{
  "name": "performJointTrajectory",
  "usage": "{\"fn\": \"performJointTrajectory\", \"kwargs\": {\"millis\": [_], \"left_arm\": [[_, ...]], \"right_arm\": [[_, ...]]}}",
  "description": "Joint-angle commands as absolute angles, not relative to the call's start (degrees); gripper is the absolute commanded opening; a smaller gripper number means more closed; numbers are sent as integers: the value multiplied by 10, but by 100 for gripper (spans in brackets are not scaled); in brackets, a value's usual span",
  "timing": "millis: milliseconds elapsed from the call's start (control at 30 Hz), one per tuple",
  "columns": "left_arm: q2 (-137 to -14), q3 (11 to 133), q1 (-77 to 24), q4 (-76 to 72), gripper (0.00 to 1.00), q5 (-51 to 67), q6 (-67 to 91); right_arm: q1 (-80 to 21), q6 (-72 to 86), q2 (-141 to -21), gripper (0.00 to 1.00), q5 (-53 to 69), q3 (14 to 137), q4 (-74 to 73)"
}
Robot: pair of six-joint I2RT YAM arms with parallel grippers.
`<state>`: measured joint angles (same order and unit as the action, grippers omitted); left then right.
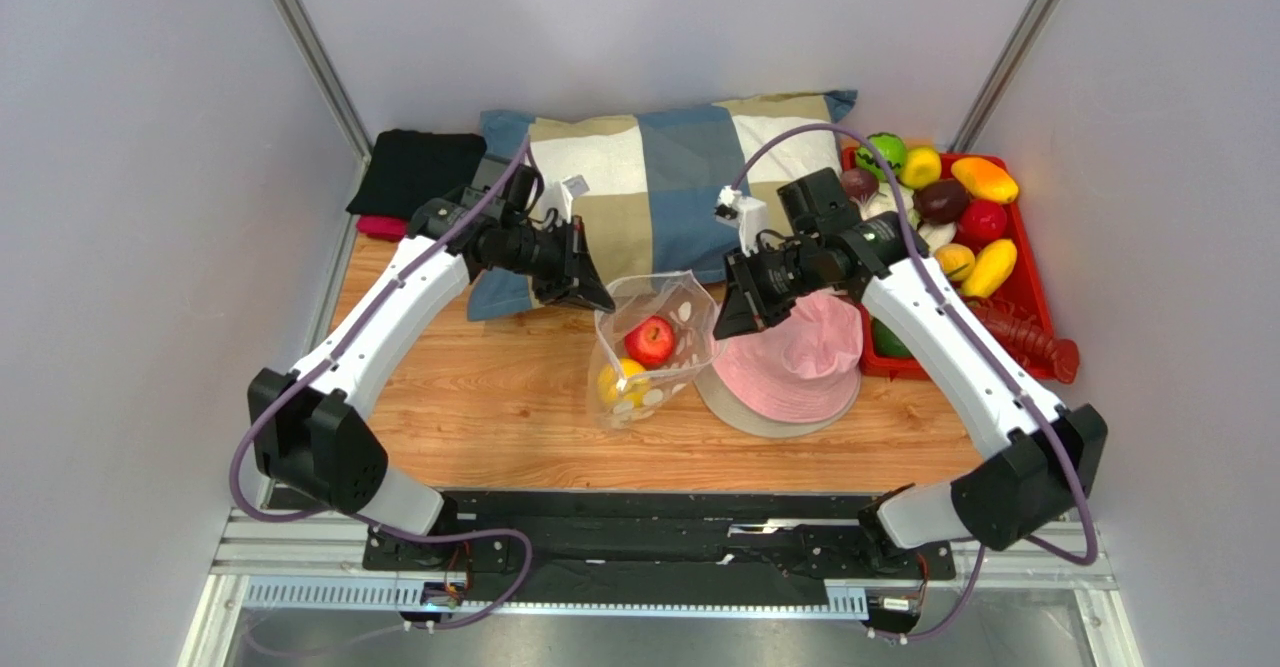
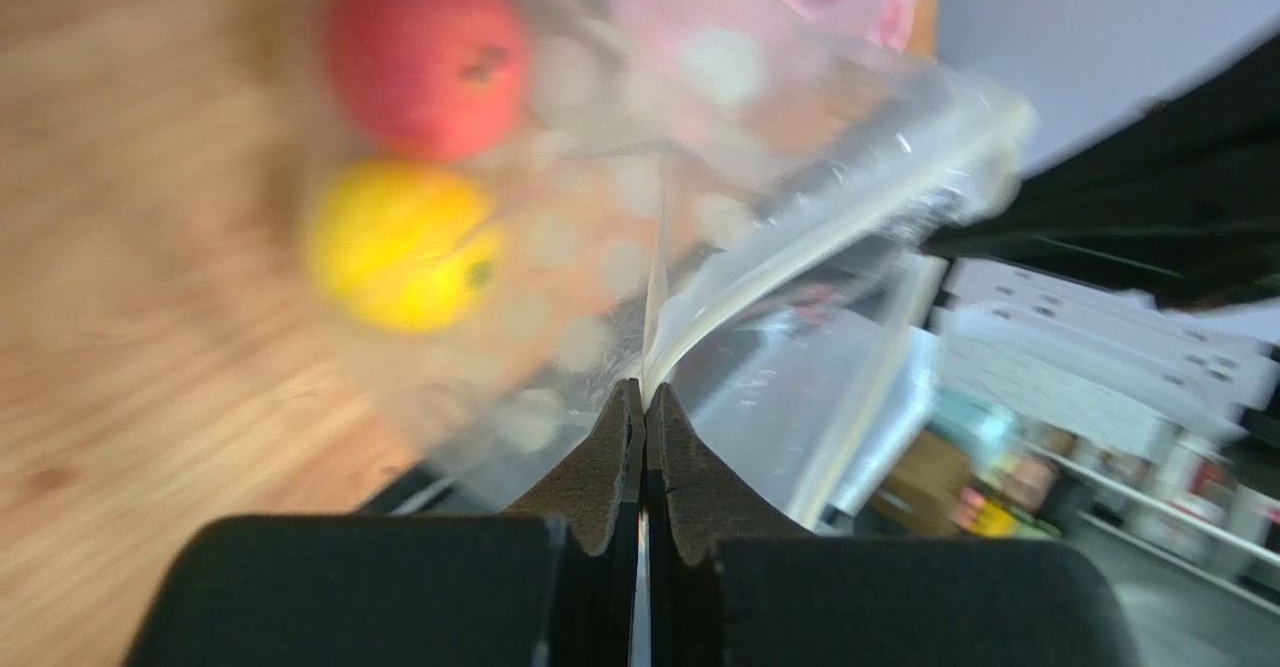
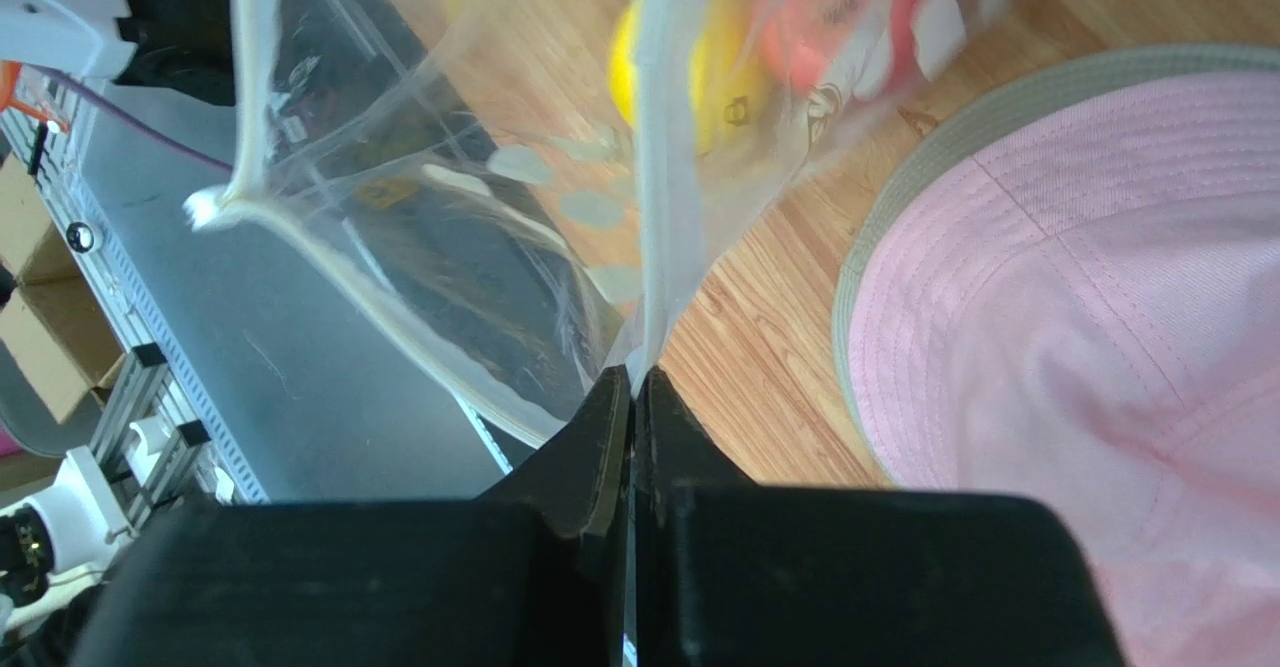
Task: Place the food in the zip-top bag and seal the zipper
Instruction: Place the fake fruit in the zipper food storage bag, then pick up the fake fruit from the bin.
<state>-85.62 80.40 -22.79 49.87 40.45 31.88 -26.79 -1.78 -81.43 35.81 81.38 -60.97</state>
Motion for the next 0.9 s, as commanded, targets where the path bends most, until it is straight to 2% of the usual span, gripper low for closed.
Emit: {"fn": "performJointTrajectory", "kwargs": {"millis": [0, 167, 367, 467, 500, 600, 767, 867], "left_arm": [[-827, 874, -228, 586, 0, 242, 220], [-862, 888, -235, 595, 0, 244, 203], [-894, 893, -247, 580, 0, 266, 221], [-896, 897, -247, 563, 0, 271, 228], [-896, 899, -247, 562, 0, 273, 229], [-903, 900, -248, 558, 0, 286, 238], [-901, 891, -247, 552, 0, 294, 241], [-901, 889, -247, 549, 0, 296, 242]], "right_arm": [[-265, -43, -777, 0, 361, 841, -647], [-262, -73, -828, 0, 337, 830, -650], [-236, -89, -860, 0, 329, 874, -665], [-215, -104, -862, 25, 332, 919, -681], [-200, -109, -860, 46, 332, 931, -682], [-158, -114, -855, 77, 338, 968, -685], [-70, -148, -867, 80, 335, 1025, -704], [-13, -171, -888, 76, 296, 1042, -702]]}}
